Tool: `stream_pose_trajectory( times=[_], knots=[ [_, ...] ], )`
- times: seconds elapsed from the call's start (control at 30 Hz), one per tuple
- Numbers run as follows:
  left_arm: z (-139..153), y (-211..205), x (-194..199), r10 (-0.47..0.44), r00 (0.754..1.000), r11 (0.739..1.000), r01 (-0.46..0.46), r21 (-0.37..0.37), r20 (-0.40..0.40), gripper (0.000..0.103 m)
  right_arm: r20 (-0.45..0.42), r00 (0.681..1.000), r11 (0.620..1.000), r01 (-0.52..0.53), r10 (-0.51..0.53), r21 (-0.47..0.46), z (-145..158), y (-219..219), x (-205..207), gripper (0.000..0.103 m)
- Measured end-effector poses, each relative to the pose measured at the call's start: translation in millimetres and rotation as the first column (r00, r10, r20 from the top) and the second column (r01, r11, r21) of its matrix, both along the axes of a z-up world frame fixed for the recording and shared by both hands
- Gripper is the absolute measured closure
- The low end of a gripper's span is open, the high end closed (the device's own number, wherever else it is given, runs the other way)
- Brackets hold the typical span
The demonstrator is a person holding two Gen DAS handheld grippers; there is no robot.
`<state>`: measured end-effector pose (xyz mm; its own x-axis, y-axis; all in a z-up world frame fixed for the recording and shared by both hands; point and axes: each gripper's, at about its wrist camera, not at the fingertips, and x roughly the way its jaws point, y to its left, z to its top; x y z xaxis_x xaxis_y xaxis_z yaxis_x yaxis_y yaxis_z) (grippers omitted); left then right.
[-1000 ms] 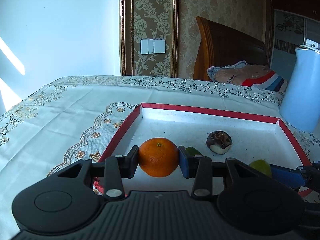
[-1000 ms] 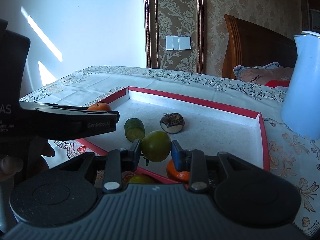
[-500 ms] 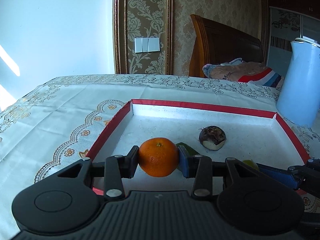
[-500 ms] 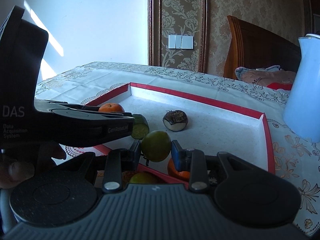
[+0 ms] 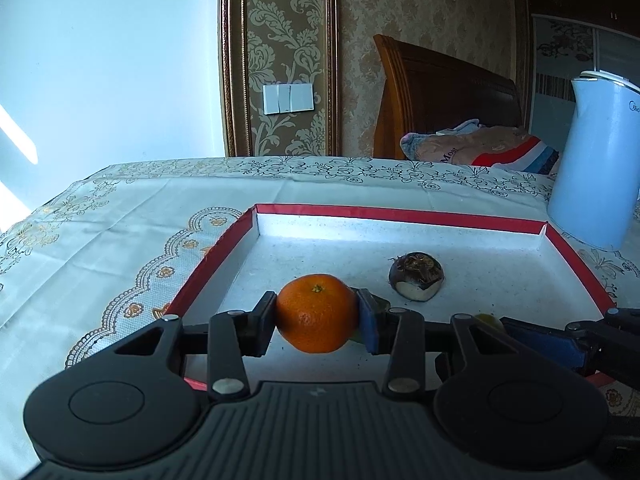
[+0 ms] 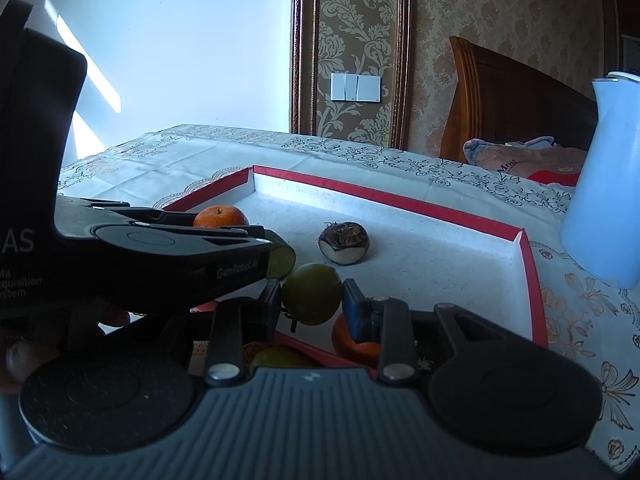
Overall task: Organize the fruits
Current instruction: 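Carry the orange into the box and open left gripper while right gripper holds the tomato, then lower the green tomato into the box and open right gripper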
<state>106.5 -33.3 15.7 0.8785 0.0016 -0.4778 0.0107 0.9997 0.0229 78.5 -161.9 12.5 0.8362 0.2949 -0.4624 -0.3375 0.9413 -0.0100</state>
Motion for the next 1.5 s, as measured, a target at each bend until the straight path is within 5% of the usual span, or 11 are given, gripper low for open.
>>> stream_pose_trajectory(
  times=[0.1, 0.23, 0.4, 0.57, 0.93, 1.2, 1.5],
  knots=[
    [-0.3, 1.0, 0.0, 0.004, 1.000, 1.000, -0.004, -0.005, -0.002, 0.061, 0.000, 1.000, 1.000, 0.002, -0.002, 0.005, 0.6, -1.0, -0.1, 0.071],
    [-0.4, 0.9, -1.4, 0.020, 1.000, 1.000, -0.020, 0.000, 0.003, 0.043, 0.002, 1.000, 1.000, 0.005, -0.005, 0.007, 0.0, -1.6, -1.7, 0.071],
    [-0.4, 0.9, -2.4, 0.021, 1.000, 1.000, -0.021, 0.002, -0.001, 0.039, 0.003, 1.000, 1.000, 0.008, -0.008, 0.013, 0.2, -2.7, -3.6, 0.070],
    [-1.1, 7.5, -1.3, 0.033, 0.999, 0.999, -0.034, -0.032, -0.021, 0.023, 0.002, 1.000, 1.000, 0.011, -0.011, 0.029, 1.4, -5.6, -4.9, 0.071],
    [3.4, 21.8, -12.4, 0.063, 0.998, 0.996, -0.064, -0.067, -0.008, 0.022, 0.028, 0.999, 0.995, 0.039, -0.042, 0.087, 8.2, -20.3, -16.4, 0.066],
    [10.0, 34.7, -53.4, 0.041, 0.998, 0.997, -0.039, -0.066, 0.040, 0.022, 0.051, 0.995, 0.979, 0.078, -0.089, 0.187, 17.9, -52.0, -46.7, 0.056],
    [2.9, 42.2, -94.3, 0.003, 1.000, 0.999, -0.002, -0.046, 0.030, 0.022, 0.021, 0.991, 0.972, 0.124, -0.131, 0.202, 3.8, -76.5, -84.8, 0.056]
  ],
)
